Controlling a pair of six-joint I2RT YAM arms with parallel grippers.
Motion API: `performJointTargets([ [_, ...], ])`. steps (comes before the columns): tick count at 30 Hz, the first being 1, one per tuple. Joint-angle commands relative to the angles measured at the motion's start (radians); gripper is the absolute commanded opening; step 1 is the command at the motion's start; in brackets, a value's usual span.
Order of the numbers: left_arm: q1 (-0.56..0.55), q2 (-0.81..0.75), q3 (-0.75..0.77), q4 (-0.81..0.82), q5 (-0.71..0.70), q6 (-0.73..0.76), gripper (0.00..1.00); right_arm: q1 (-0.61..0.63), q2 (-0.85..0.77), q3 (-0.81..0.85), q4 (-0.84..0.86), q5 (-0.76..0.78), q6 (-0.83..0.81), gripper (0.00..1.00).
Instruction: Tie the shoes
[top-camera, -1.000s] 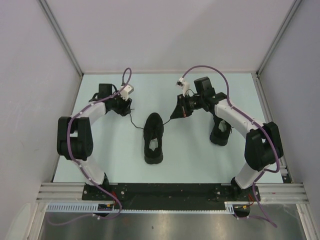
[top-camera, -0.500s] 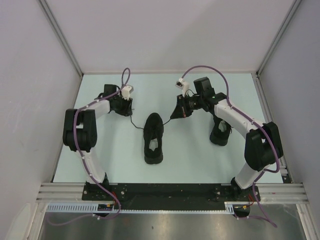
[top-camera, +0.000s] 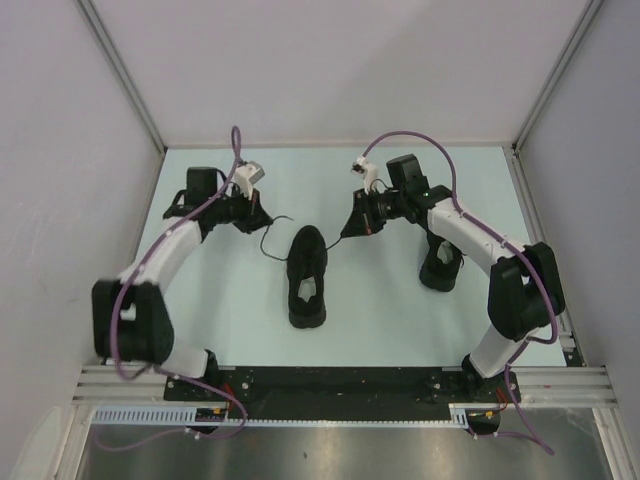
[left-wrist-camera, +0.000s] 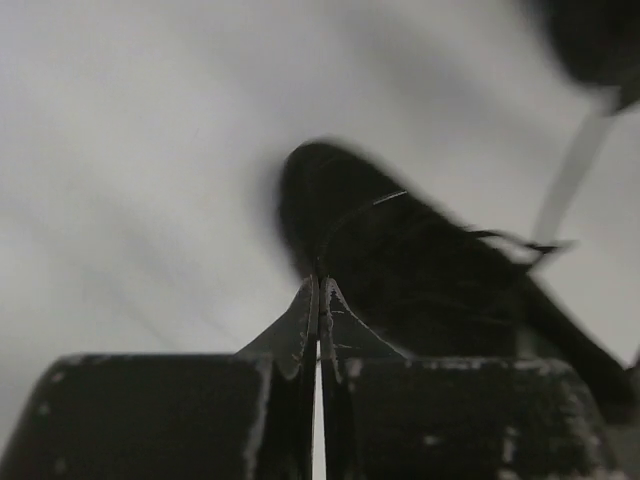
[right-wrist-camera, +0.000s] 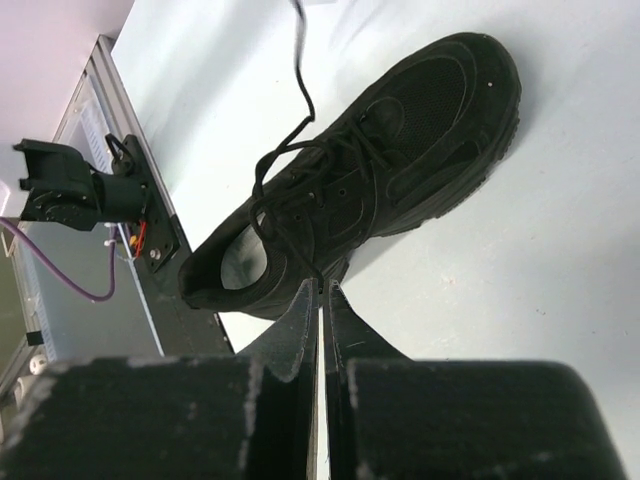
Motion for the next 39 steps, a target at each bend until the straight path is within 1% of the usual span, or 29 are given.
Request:
performJointTargets([
  [1, -0.123, -0.316, -0.029, 0.026, 0.377, -0.004, 0.00, 0.004, 0.010, 0.001, 0.065, 0.020, -0.019, 0.00],
  [2, -0.165, -0.397, -0.044, 0.024, 0.406, 0.004, 0.00, 0.004, 0.012, 0.001, 0.070, 0.023, -0.015, 0.00],
  [3, -0.214, -0.428, -0.053, 0.032, 0.402, 0.012, 0.00, 0.004, 0.010, 0.001, 0.076, 0.023, -0.010, 0.00],
  [4, -0.322, -0.451, -0.069, 0.041, 0.400, 0.013, 0.00, 0.004, 0.012, 0.001, 0.096, 0.026, -0.009, 0.00],
  [5, -0.379, -0.479, -0.073, 0.050, 0.396, 0.015, 0.00, 0.004, 0.010, 0.001, 0.107, 0.025, 0.002, 0.00],
  [6, -0.491, -0.479, -0.078, 0.064, 0.380, 0.010, 0.00, 0.005, 0.012, 0.001, 0.120, 0.026, 0.008, 0.00],
  [8, -0.591, -0.461, -0.078, 0.098, 0.342, 0.027, 0.00, 0.004, 0.015, 0.001, 0.162, 0.017, 0.024, 0.00],
  [9, -0.672, -0.443, -0.075, 0.110, 0.330, 0.050, 0.00, 0.005, 0.016, 0.001, 0.176, 0.013, 0.027, 0.00],
  [11, -0.742, -0.404, -0.055, 0.113, 0.276, 0.087, 0.00, 0.007, 0.013, 0.001, 0.217, -0.003, 0.034, 0.00],
  [12, -0.792, -0.362, -0.044, 0.096, 0.237, 0.149, 0.00, 0.007, 0.010, 0.001, 0.237, -0.006, 0.034, 0.00],
  [13, -0.809, -0.349, -0.044, 0.090, 0.204, 0.168, 0.01, 0.010, 0.010, 0.001, 0.246, -0.010, 0.036, 0.00],
  [14, -0.825, -0.334, -0.044, 0.090, 0.171, 0.181, 0.06, 0.010, 0.004, 0.001, 0.255, -0.020, 0.033, 0.00],
  [15, -0.831, -0.318, -0.040, 0.087, 0.146, 0.187, 0.19, 0.014, 0.003, 0.001, 0.265, -0.024, 0.031, 0.00],
  [17, -0.823, -0.317, 0.001, 0.021, 0.144, 0.202, 0.36, 0.018, 0.003, 0.000, 0.292, -0.041, 0.034, 0.00],
  [18, -0.781, -0.323, 0.014, 0.021, 0.141, 0.169, 0.41, 0.019, 0.003, 0.001, 0.300, -0.049, 0.037, 0.00],
  [19, -0.735, -0.362, 0.003, 0.041, 0.185, 0.123, 0.43, 0.025, 0.003, 0.003, 0.314, -0.063, 0.047, 0.00],
  [20, -0.675, -0.387, -0.021, 0.152, 0.230, 0.062, 0.45, 0.028, 0.004, 0.001, 0.321, -0.070, 0.051, 0.00],
  [21, -0.539, -0.424, -0.058, 0.236, 0.248, -0.124, 0.46, 0.031, 0.003, 0.001, 0.337, -0.078, 0.056, 0.00],
  [22, -0.470, -0.494, -0.178, 0.340, 0.268, -0.219, 0.46, 0.039, 0.003, 0.001, 0.344, -0.093, 0.063, 0.00],
  [23, -0.411, -0.534, -0.236, 0.424, 0.271, -0.288, 0.47, 0.044, 0.004, 0.000, 0.355, -0.101, 0.068, 0.00],
  [24, -0.332, -0.560, -0.277, 0.430, 0.244, -0.296, 0.50, 0.048, 0.003, 0.001, 0.372, -0.104, 0.071, 0.00],
  [25, -0.314, -0.577, -0.314, 0.391, 0.134, -0.265, 0.50, 0.059, 0.004, 0.003, 0.380, -0.115, 0.079, 0.00],
  [27, -0.270, -0.573, -0.325, 0.305, 0.101, -0.162, 0.50, 0.068, 0.004, 0.006, 0.387, -0.121, 0.093, 0.00],
  [29, -0.247, -0.524, -0.324, 0.299, 0.116, -0.146, 0.50, 0.079, 0.009, 0.018, 0.416, -0.129, 0.108, 0.00],
  [32, -0.239, -0.458, -0.311, 0.320, 0.124, -0.155, 0.52, 0.097, 0.006, 0.037, 0.413, -0.136, 0.108, 0.00],
  [33, -0.240, -0.446, -0.311, 0.338, 0.127, -0.169, 0.53, 0.102, 0.004, 0.043, 0.404, -0.136, 0.107, 0.00],
  [34, -0.239, -0.435, -0.316, 0.393, 0.132, -0.181, 0.54, 0.108, 0.003, 0.047, 0.401, -0.136, 0.105, 0.00],
  [39, -0.239, -0.337, -0.304, 0.473, 0.143, -0.256, 0.55, 0.125, -0.001, 0.083, 0.401, -0.138, 0.119, 0.00],
])
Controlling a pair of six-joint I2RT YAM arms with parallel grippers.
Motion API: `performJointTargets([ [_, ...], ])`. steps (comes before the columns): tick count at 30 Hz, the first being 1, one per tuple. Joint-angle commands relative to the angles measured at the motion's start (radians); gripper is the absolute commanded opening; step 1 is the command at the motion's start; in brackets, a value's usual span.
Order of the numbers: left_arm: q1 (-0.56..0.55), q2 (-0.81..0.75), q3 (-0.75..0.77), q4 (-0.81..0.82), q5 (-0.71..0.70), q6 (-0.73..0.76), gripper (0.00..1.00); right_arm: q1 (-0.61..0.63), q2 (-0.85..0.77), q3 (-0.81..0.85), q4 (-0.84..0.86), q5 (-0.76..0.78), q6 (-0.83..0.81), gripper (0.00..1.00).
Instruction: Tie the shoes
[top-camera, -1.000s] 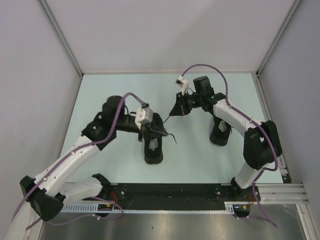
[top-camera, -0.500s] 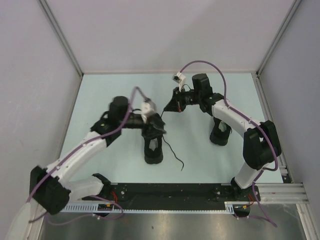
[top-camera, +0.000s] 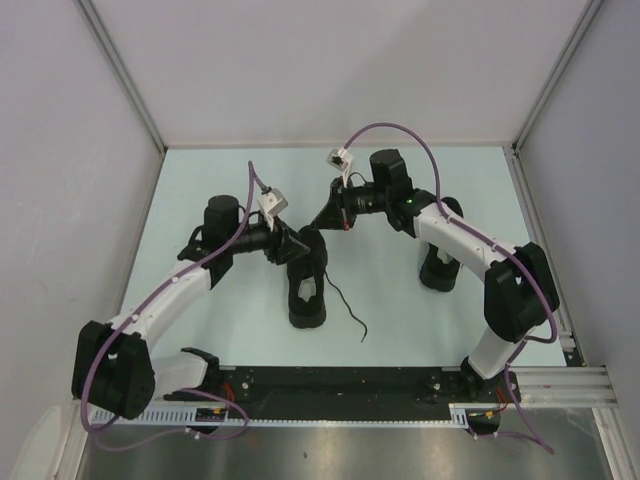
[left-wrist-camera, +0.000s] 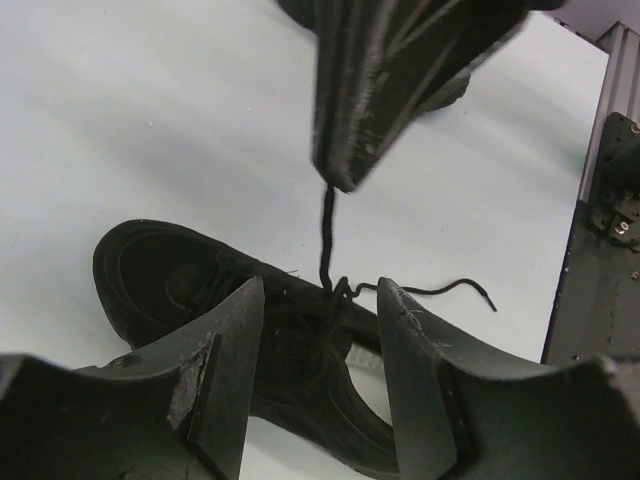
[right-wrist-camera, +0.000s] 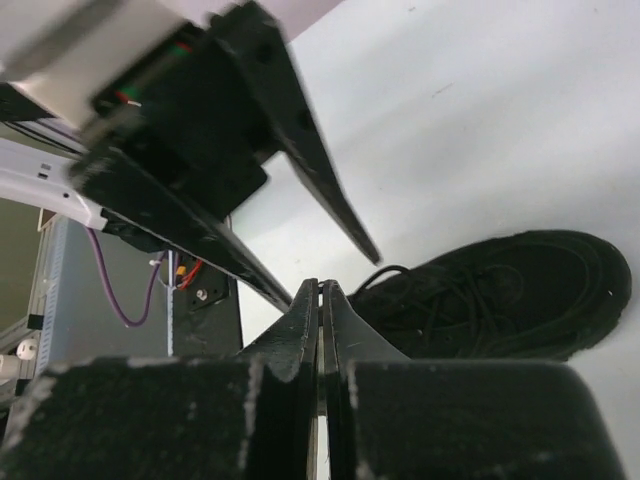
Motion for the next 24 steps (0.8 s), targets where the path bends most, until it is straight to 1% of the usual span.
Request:
performJointTargets([
  [1, 0.007, 0.050, 0.010, 0.145, 0.027, -0.067, 0.54, 0.014, -0.012, 0.077, 0.041, -0.020, 0.022, 0.00],
  [2, 0.007, 0.054, 0.008, 0.195, 0.036, -0.116, 0.54, 0.015, -0.012, 0.081, 0.041, -0.021, 0.026, 0.00],
  [5, 0.005, 0.082, 0.017, 0.246, 0.054, -0.163, 0.53, 0.017, -0.013, 0.113, 0.041, -0.024, 0.043, 0.00],
  [7, 0.005, 0.099, 0.036, 0.246, 0.047, -0.173, 0.45, 0.017, -0.015, 0.135, 0.011, -0.026, 0.048, 0.00],
  [8, 0.005, 0.100, 0.040, 0.244, 0.044, -0.177, 0.39, 0.017, -0.016, 0.140, 0.009, -0.026, 0.049, 0.00],
  [9, 0.007, 0.099, 0.043, 0.249, 0.042, -0.177, 0.23, 0.017, -0.016, 0.144, 0.002, -0.027, 0.048, 0.00],
  [11, 0.005, 0.085, 0.040, 0.260, 0.048, -0.194, 0.09, 0.017, -0.019, 0.149, -0.005, -0.026, 0.046, 0.00],
  [12, 0.007, 0.081, 0.036, 0.272, 0.051, -0.200, 0.00, 0.017, -0.022, 0.149, -0.009, -0.024, 0.045, 0.00],
  [16, 0.008, 0.051, 0.025, 0.284, 0.054, -0.236, 0.00, 0.008, -0.038, 0.149, -0.031, -0.014, 0.031, 0.00],
  [17, 0.011, 0.041, 0.022, 0.295, 0.054, -0.263, 0.00, -0.009, -0.041, 0.152, -0.047, -0.006, 0.016, 0.09],
  [18, 0.019, 0.025, 0.017, 0.304, 0.053, -0.275, 0.00, -0.023, -0.045, 0.150, -0.090, -0.001, 0.005, 0.36],
  [19, 0.023, 0.016, 0.019, 0.306, 0.048, -0.286, 0.00, -0.040, -0.056, 0.146, -0.116, 0.011, -0.009, 0.47],
  [20, 0.036, 0.008, 0.020, 0.313, 0.050, -0.318, 0.00, -0.069, -0.062, 0.141, -0.142, 0.016, -0.033, 0.60],
  [22, 0.043, -0.016, 0.020, 0.333, 0.051, -0.355, 0.00, -0.092, -0.076, 0.111, -0.228, 0.028, -0.125, 0.62],
  [23, 0.045, -0.022, 0.023, 0.332, 0.053, -0.366, 0.00, -0.101, -0.084, 0.101, -0.294, 0.036, -0.156, 0.66],
  [24, 0.045, -0.031, 0.028, 0.332, 0.054, -0.371, 0.00, -0.109, -0.087, 0.080, -0.329, 0.058, -0.220, 0.67],
])
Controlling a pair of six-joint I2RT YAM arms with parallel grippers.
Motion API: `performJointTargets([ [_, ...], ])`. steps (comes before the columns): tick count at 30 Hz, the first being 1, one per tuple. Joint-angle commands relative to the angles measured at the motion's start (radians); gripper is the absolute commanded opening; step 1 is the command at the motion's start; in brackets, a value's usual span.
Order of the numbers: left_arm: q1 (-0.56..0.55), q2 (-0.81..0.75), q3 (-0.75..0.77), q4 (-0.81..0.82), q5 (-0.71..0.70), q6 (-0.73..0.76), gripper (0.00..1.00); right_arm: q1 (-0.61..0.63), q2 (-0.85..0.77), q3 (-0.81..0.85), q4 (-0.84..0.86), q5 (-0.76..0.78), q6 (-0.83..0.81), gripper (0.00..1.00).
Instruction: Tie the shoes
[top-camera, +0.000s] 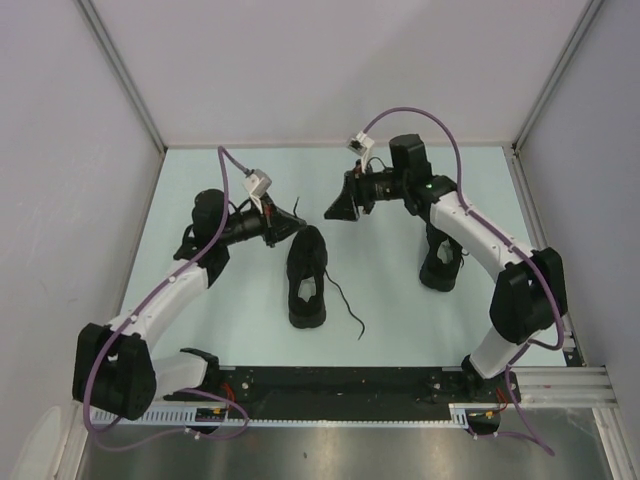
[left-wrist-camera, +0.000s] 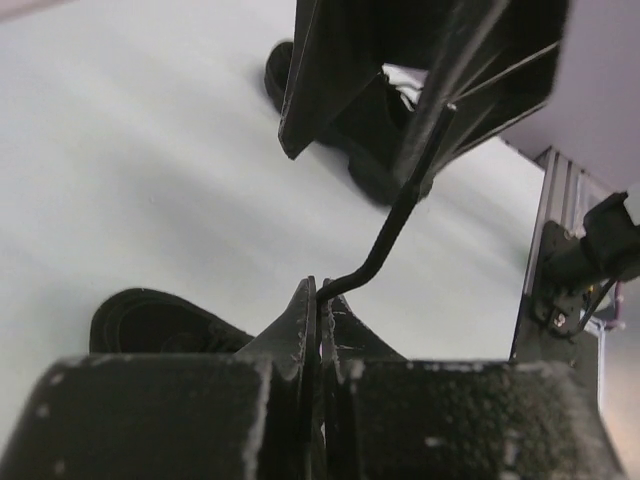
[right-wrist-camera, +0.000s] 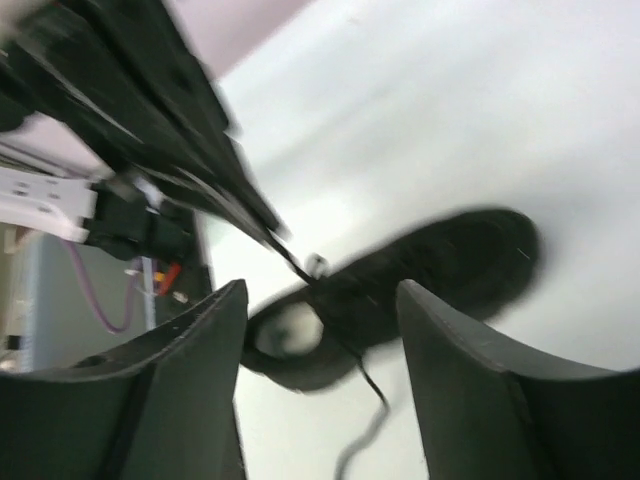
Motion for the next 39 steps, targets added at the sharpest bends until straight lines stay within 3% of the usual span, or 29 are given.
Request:
performJointTargets([
  [1, 0.015, -0.062, 0.028, 0.082, 0.027, -0.091, 0.00, -0.048, -0.070, -0.038, -0.212, 0.057, -0.209, 0.68],
  [9, 0.041, -0.086, 0.043, 0.108, -0.013, -0.144, 0.00, 0.000, -0.048, -0.213, -0.298, 0.129, -0.306, 0.72],
  [21, 0.068, -0.077, 0.057, 0.097, -0.038, -0.163, 0.00, 0.147, -0.005, -0.368, -0.139, 0.246, -0.254, 0.72],
  [36, 0.071, -0.065, 0.060, 0.094, -0.019, -0.154, 0.00, 0.190, 0.133, -0.402, 0.042, 0.370, -0.210, 0.64],
  [39, 0.071, -0.065, 0.060, 0.093, -0.021, -0.152, 0.00, 0.189, 0.139, -0.402, 0.039, 0.378, -0.216, 0.54],
])
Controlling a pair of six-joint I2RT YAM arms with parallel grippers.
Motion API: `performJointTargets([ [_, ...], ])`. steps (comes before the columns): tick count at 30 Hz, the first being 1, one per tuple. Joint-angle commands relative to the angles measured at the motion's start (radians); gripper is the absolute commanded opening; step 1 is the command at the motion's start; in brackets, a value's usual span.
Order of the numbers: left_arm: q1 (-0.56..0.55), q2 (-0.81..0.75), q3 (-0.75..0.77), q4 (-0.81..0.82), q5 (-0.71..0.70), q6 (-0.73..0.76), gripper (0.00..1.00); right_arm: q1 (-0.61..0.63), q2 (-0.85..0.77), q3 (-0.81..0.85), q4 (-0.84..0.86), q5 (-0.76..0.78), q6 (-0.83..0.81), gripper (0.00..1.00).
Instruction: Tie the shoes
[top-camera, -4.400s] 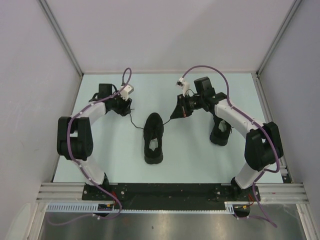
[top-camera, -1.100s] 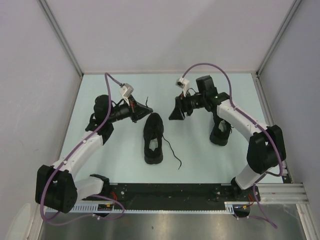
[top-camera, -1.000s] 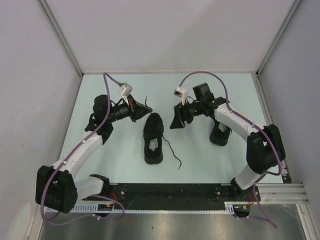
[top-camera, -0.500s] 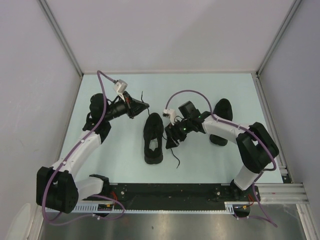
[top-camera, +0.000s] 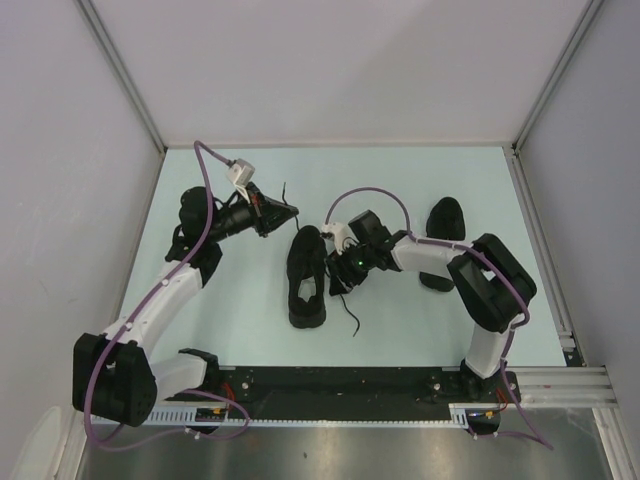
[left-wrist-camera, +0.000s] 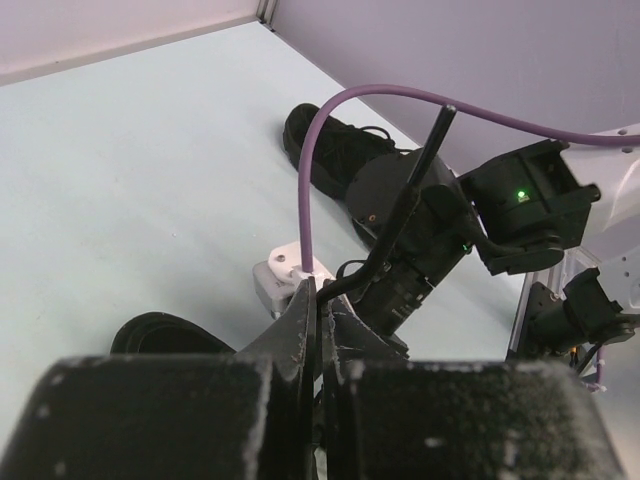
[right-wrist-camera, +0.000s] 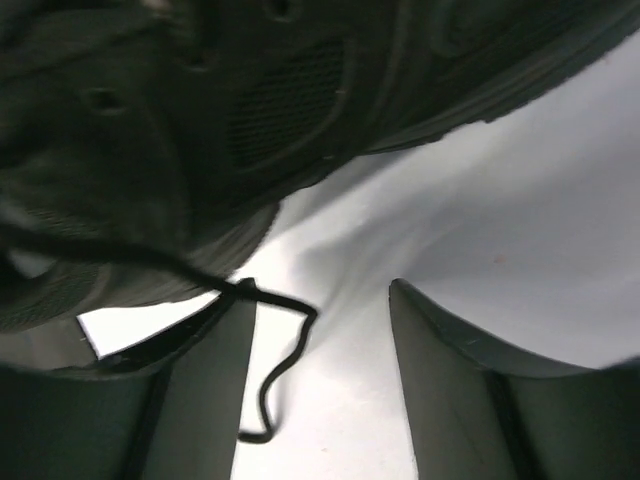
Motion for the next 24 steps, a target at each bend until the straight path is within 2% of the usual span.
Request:
performJointTargets([
  [1, 0.011, -0.010, 0.043, 0.019, 0.008, 0.001, 0.00, -0.002, 0.007, -0.003, 0.040, 0.022, -0.007, 0.32],
  [2, 0.011, -0.013, 0.045, 0.014, 0.006, 0.001, 0.00, -0.006, -0.005, -0.001, 0.031, 0.015, -0.007, 0.18],
  [3, 0.015, -0.016, 0.046, 0.002, -0.001, 0.012, 0.00, -0.011, -0.037, -0.001, 0.003, 0.002, -0.008, 0.00],
  [8, 0.022, -0.033, 0.080, -0.089, -0.069, 0.107, 0.00, -0.074, -0.218, -0.007, -0.116, -0.094, -0.031, 0.00],
  [11, 0.028, -0.042, 0.074, -0.090, -0.083, 0.151, 0.00, -0.118, -0.324, -0.009, -0.192, -0.136, -0.060, 0.00],
  [15, 0.028, -0.036, 0.077, -0.102, -0.084, 0.170, 0.00, -0.151, -0.366, -0.009, -0.316, -0.192, -0.123, 0.00],
  [20, 0.055, -0.021, 0.101, -0.141, -0.095, 0.200, 0.00, -0.209, -0.422, -0.017, -0.393, -0.242, -0.175, 0.00],
  [24, 0.087, -0.007, 0.095, -0.148, -0.090, 0.210, 0.00, -0.226, -0.471, -0.046, -0.465, -0.211, -0.263, 0.00],
])
